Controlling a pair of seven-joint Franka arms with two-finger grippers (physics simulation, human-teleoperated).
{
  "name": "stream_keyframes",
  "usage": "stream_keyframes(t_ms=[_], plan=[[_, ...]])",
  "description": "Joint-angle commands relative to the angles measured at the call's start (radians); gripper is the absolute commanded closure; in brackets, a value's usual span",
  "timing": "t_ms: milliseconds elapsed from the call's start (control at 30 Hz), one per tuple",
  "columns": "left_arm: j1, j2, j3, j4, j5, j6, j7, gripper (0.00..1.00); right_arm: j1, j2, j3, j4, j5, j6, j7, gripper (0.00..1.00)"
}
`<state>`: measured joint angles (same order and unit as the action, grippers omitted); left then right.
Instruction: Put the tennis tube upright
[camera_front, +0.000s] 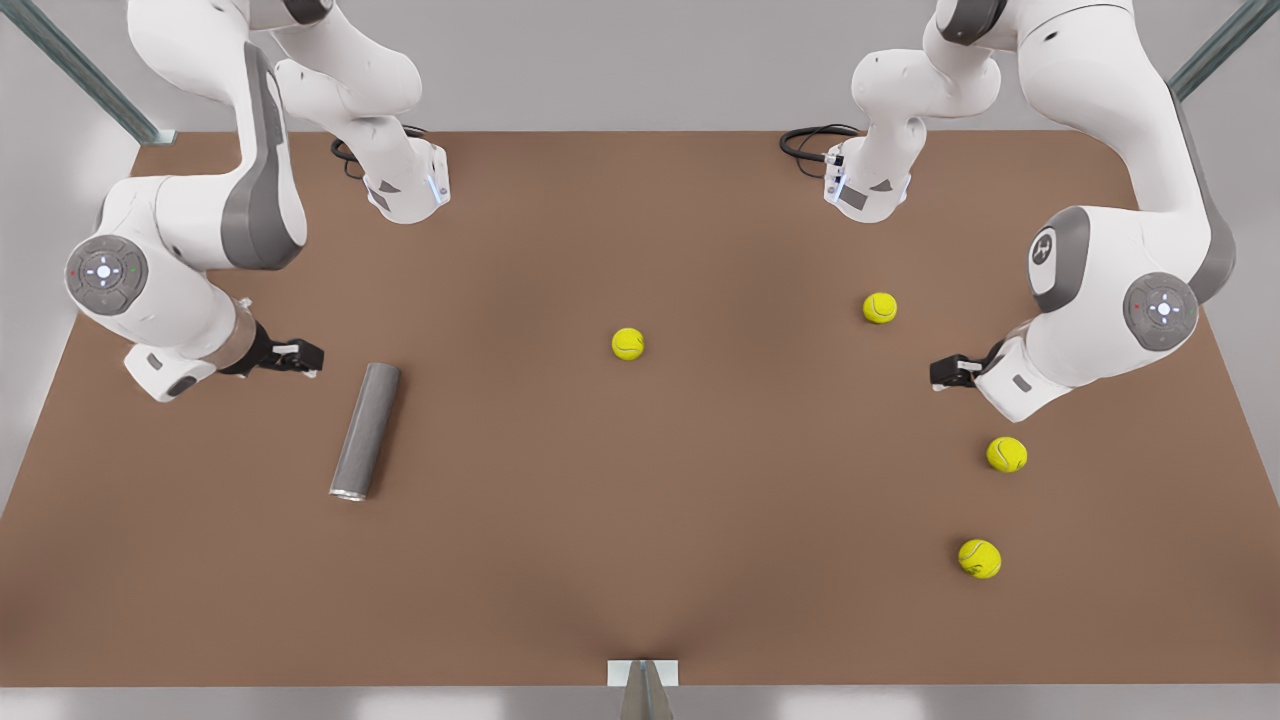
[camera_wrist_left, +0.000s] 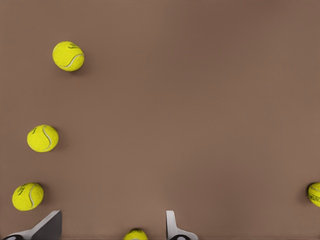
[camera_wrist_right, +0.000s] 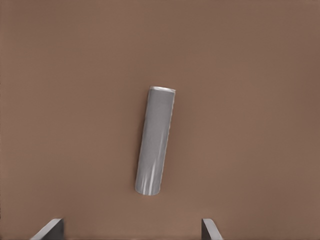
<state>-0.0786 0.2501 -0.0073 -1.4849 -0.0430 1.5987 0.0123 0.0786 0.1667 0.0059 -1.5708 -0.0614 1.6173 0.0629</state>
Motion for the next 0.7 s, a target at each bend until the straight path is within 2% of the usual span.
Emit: stream_keyframes(t_ms=[0,200,367,467,567,667], plan=[[0.0,0.0,0.001,0.0,0.0,0.0,0.0,0.01,-0.01,0.004,0.0,-0.012,0.0,0.013,0.0,0.0],[-0.006,0.006,0.0,-0.003,-0.008,-0.005,-0.003,0.01,-0.019,0.034,0.0,-0.071,0.044,0.072,0.003,0.0],[-0.015,0.017,0.0,-0.008,-0.008,-0.01,-0.002,0.01,-0.048,0.063,0.0,-0.299,0.067,0.337,0.009,0.0],[-0.015,0.026,-0.002,-0.008,-0.009,-0.011,-0.008,0.01,-0.092,0.183,0.0,-0.342,0.163,0.496,0.009,0.0],[-0.018,0.028,-0.003,-0.009,-0.009,-0.011,-0.017,0.01,-0.108,0.172,-0.001,-0.348,0.252,0.526,0.118,0.0],[-0.017,0.021,-0.008,-0.003,-0.006,-0.008,-0.017,0.01,-0.109,0.135,-0.004,-0.482,0.253,0.608,0.123,0.0]])
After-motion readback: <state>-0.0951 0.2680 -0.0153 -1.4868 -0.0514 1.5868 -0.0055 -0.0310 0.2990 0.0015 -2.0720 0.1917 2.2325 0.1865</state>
